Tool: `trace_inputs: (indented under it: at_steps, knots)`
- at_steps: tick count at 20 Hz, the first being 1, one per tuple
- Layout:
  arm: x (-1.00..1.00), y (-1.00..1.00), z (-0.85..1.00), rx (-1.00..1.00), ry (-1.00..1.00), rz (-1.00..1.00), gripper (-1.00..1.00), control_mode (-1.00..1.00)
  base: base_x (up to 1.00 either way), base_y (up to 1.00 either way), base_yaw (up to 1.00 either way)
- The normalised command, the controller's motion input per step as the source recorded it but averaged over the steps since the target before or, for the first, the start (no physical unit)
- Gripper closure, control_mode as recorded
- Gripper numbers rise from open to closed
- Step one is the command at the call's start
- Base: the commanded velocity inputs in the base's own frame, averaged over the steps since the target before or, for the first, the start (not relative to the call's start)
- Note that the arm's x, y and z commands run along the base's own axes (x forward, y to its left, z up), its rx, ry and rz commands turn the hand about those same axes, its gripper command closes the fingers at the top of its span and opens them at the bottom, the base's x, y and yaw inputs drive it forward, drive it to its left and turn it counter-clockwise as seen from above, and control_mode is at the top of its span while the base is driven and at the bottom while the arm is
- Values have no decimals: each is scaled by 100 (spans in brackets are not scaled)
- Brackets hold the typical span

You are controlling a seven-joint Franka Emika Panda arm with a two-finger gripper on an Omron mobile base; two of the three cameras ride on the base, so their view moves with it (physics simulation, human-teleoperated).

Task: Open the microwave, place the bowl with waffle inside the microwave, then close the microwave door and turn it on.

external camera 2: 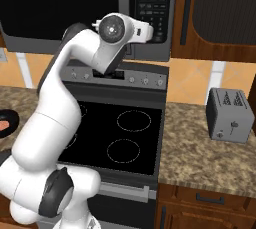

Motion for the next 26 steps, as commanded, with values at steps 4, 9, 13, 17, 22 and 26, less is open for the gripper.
trace_inputs:
  at_steps: [4, 9, 13, 17, 22, 26]
  knots:
    - [52, 0, 0, 1, 0, 0, -100, -100, 0, 0, 0]
    - [61, 0, 0, 3, 0, 0, -100, -100, 0, 0, 0]
    - [68, 0, -6, 4, 0, 0, -100, -100, 0, 0, 0]
    - [71, 0, -8, 0, 0, 0, 100, -100, 0, 0, 0]
    - [52, 0, -3, 0, 0, 0, 100, -100, 0, 0, 0]
    - [-1, 1, 0, 0, 0, 0, 100, -100, 0, 0, 0]
